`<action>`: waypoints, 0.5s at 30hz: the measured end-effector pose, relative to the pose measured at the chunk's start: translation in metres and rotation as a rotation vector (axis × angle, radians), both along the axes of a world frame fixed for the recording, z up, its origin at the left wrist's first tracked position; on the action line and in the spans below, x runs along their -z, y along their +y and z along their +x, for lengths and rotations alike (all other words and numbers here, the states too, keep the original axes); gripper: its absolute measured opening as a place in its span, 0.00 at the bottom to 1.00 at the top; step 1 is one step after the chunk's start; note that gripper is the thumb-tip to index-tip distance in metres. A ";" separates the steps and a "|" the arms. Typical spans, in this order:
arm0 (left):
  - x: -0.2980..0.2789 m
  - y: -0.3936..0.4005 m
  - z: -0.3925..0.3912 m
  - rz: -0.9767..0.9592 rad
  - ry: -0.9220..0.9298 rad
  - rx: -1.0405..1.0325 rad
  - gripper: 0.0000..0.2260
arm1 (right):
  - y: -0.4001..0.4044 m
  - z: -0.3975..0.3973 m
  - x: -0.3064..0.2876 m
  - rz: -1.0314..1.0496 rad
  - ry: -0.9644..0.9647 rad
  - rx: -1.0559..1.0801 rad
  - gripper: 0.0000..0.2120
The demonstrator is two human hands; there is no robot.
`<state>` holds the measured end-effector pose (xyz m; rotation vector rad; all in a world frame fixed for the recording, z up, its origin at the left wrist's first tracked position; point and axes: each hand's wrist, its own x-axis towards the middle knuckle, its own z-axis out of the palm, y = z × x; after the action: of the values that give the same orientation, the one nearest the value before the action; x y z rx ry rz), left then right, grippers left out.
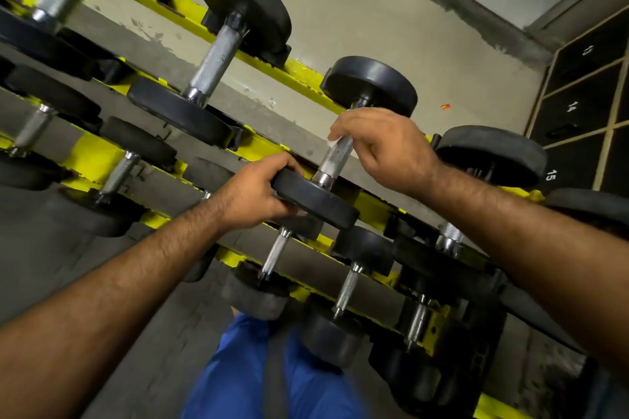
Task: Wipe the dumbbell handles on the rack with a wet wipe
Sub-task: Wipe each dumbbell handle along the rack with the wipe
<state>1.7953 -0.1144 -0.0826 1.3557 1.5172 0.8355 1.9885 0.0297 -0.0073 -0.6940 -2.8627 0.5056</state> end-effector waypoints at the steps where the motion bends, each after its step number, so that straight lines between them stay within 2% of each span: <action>1: -0.001 -0.001 0.001 0.012 -0.009 -0.010 0.26 | 0.000 0.000 0.000 0.001 0.006 0.027 0.15; 5: -0.001 -0.003 0.005 0.075 0.012 -0.035 0.20 | -0.004 -0.001 0.004 0.006 0.024 0.076 0.17; 7: -0.003 -0.003 0.006 0.129 0.080 -0.020 0.18 | -0.005 0.000 0.008 0.026 0.007 0.067 0.20; 11: -0.024 0.002 -0.001 0.307 0.380 0.047 0.16 | -0.005 0.001 0.014 0.069 -0.028 0.046 0.21; 15: -0.038 0.002 0.006 0.391 0.694 0.145 0.14 | -0.007 0.000 0.019 0.130 -0.032 0.043 0.20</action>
<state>1.8016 -0.1121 -0.0446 2.1774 1.7873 0.6125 1.9888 0.0229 -0.0259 -0.7449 -2.8716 0.3024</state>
